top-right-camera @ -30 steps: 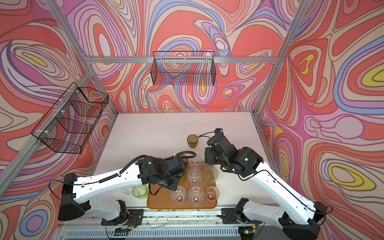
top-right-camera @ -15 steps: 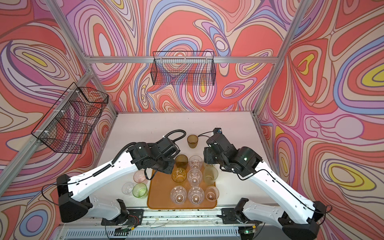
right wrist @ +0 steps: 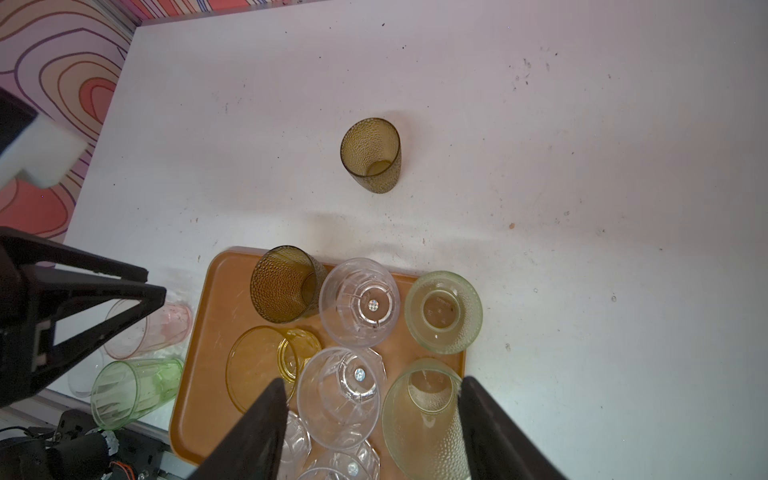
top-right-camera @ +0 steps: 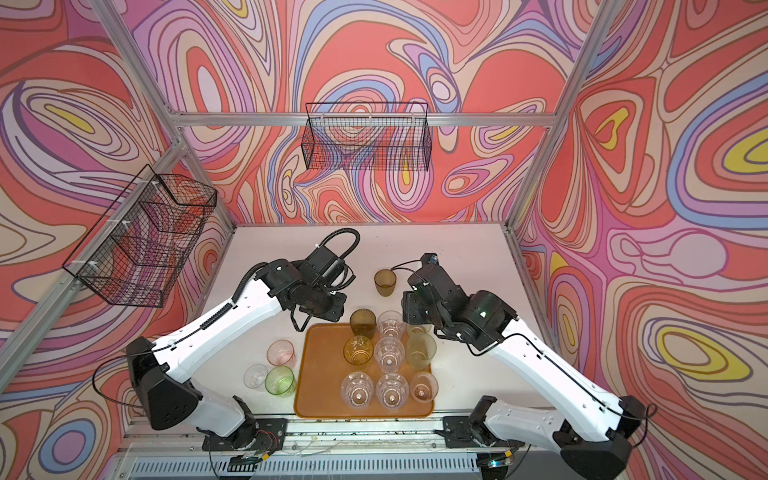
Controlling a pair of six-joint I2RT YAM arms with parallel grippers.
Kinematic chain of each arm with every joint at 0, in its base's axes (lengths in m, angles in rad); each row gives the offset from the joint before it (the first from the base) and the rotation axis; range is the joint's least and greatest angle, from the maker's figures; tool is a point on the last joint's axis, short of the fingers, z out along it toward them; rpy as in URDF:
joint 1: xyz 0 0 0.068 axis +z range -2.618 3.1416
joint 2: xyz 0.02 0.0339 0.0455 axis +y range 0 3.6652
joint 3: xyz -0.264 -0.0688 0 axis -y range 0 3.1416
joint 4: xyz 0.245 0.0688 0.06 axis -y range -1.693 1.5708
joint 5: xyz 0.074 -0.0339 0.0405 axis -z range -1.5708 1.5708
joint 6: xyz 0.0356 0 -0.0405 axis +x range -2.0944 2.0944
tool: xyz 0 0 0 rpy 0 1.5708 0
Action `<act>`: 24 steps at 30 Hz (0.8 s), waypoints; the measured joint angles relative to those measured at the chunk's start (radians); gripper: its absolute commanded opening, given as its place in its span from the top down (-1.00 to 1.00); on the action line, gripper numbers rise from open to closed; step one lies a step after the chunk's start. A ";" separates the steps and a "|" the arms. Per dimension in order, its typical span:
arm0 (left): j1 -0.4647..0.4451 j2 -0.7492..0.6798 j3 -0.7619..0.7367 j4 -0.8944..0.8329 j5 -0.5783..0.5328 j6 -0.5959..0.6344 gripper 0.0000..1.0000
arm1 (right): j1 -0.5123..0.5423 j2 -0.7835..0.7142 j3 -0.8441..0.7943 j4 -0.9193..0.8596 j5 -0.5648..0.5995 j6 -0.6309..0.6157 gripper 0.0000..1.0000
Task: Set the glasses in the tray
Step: 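Raise the left gripper and move it over the olive glass beyond the tray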
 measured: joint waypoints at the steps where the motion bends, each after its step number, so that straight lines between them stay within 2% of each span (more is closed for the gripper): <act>1: 0.010 0.019 0.012 0.002 0.005 0.013 0.26 | 0.000 0.000 -0.003 0.004 -0.003 0.000 -0.35; 14: 0.085 0.249 0.251 0.000 0.051 0.157 0.22 | 0.000 0.016 -0.013 0.008 -0.019 0.011 -0.35; 24: 0.131 0.412 0.406 0.010 0.084 0.213 0.21 | 0.000 0.016 -0.013 0.008 -0.019 0.023 -0.34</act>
